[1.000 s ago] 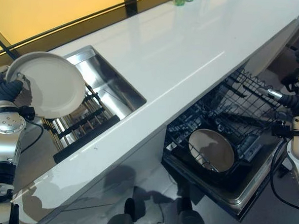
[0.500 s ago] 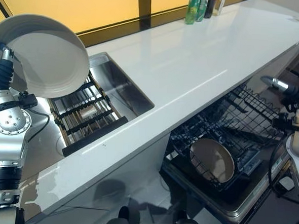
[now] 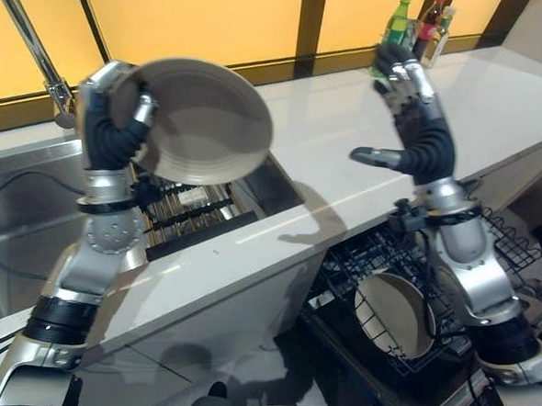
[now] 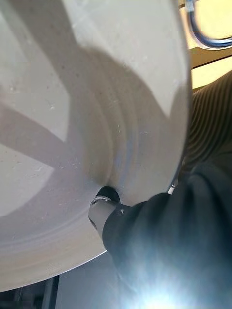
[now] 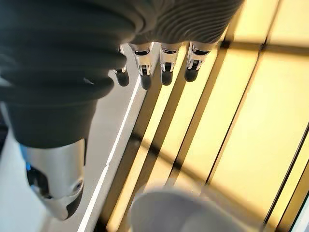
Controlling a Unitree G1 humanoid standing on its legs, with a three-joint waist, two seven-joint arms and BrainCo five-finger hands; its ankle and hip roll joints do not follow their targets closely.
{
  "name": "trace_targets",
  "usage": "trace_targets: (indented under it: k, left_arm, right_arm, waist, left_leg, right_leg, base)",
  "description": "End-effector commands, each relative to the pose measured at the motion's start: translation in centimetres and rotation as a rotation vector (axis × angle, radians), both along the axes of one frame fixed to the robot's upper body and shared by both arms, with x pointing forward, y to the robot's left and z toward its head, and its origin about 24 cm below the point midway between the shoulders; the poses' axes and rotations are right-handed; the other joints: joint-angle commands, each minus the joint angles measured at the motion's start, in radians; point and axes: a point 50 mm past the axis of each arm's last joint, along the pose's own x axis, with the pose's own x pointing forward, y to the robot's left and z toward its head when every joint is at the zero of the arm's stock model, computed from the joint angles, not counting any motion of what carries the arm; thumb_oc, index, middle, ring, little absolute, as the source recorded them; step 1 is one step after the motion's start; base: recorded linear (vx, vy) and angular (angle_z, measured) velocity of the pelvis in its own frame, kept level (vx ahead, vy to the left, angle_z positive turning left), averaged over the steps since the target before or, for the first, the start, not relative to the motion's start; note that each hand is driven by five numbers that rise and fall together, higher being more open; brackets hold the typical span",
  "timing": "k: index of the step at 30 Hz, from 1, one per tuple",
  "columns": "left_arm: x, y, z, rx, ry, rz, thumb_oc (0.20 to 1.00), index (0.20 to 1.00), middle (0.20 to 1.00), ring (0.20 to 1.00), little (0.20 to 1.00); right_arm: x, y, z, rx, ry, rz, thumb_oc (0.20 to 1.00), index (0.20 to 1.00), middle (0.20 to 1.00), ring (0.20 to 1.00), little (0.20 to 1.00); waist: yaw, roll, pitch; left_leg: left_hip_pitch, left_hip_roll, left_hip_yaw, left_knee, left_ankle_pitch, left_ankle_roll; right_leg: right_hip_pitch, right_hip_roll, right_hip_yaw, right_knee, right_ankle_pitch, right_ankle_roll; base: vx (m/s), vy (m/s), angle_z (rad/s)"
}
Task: Pick up plates and place into dishwasher.
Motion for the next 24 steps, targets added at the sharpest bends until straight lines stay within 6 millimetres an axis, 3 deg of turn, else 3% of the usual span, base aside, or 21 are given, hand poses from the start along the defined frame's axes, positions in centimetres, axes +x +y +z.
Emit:
trace_targets:
  k: [1, 7, 18, 24]
  left_arm:
    - [0.6, -2.1, 1.9, 0.004, -0.093, -0.089, 0.200, 0.200, 0.200, 0.200, 0.200]
    - [0.5, -3.9, 1.8, -0.004, -0.093, -0.154, 0.200, 0.200, 0.200, 0.200, 0.200]
    - [-0.5, -5.5, 2.9, -0.006, -0.163, -0.228, 0.200, 0.200, 0.200, 0.200, 0.200]
    - [-0.5, -6.2, 2.7, 0.000, -0.160, -0.267, 0.200, 0.200, 0.200, 0.200, 0.200]
  right_arm:
    - [-0.8, 2.3, 1.4, 0.014, -0.027, 0.136, 1.000, 1.000, 1.000, 1.000, 1.000]
    - [-0.7, 4.9, 0.3, 0.036, 0.076, 0.237, 1.000, 1.000, 1.000, 1.000, 1.000]
    - [0.1, 6.9, -1.4, 0.022, 0.252, 0.294, 1.000, 1.000, 1.000, 1.000, 1.000]
    - [0.3, 8.4, -2.3, -0.005, 0.366, 0.409, 1.000, 1.000, 1.000, 1.000, 1.000]
  waist:
    - [0.039, 0.023, -0.086]
    - [0.054, 0.024, -0.091]
    - [0.075, 0.022, -0.096]
    - [0.087, 0.015, -0.091]
  left_leg:
    - [-0.011, -0.037, 0.011, -0.004, -0.048, 0.048]
    - [-0.008, -0.036, 0.000, -0.007, -0.048, 0.048]
    - [-0.016, -0.037, -0.013, -0.005, -0.043, 0.047]
    - [-0.012, -0.041, -0.024, -0.004, -0.043, 0.049]
  right_leg:
    - [-0.091, 0.037, -0.002, 0.151, -0.071, -0.008]
    - [-0.081, 0.040, -0.009, 0.145, -0.077, -0.013]
    - [-0.073, 0.038, -0.028, 0.142, -0.080, -0.017]
    - [-0.069, 0.034, -0.039, 0.148, -0.081, -0.018]
  base:
    - [0.00, 0.000, 0.00]
    - [0.00, 0.000, 0.00]
    - [0.00, 0.000, 0.06]
    - [0.01, -0.004, 0.11]
